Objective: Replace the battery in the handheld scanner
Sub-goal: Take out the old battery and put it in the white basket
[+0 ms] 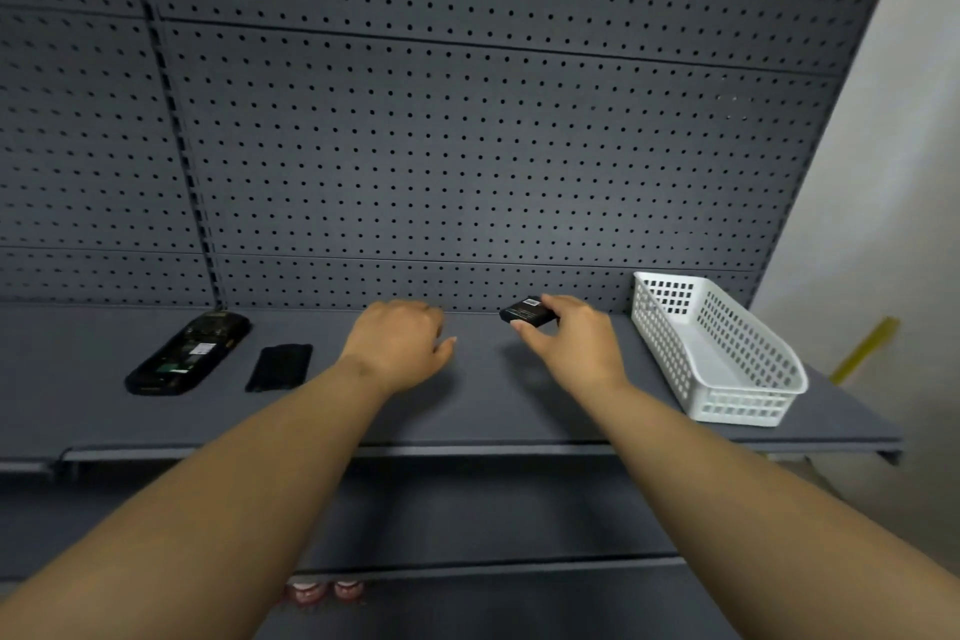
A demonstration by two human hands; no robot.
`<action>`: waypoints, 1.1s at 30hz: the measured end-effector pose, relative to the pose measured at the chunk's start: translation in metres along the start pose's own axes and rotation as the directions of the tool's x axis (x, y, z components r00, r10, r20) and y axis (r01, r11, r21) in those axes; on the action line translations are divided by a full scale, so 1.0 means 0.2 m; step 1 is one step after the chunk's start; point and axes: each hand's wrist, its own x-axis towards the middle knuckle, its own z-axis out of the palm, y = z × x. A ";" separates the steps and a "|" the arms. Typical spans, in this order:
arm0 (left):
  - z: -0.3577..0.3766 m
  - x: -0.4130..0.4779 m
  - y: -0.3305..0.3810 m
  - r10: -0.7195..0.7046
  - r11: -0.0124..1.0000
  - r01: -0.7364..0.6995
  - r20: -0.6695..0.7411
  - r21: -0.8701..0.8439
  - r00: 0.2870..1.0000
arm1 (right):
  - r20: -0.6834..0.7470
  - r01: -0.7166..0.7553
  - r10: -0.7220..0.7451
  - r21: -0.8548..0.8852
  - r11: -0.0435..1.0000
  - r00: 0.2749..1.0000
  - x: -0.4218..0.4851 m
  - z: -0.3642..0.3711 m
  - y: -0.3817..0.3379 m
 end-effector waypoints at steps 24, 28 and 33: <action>0.02 0.12 0.47 0.016 1.000 -0.015 -0.011 0.012 1.000 | 0.004 0.037 -0.037 0.033 0.999 0.999 0.02 -0.29 0.37; 0.04 0.12 0.48 0.036 0.999 -0.036 -0.009 0.006 0.999 | -0.046 0.022 -0.022 0.014 1.000 0.999 0.03 -0.35 0.41; 0.05 0.14 0.50 0.031 1.000 -0.031 -0.024 -0.004 0.999 | -0.135 -0.047 0.052 0.040 0.998 0.990 0.03 -0.45 0.51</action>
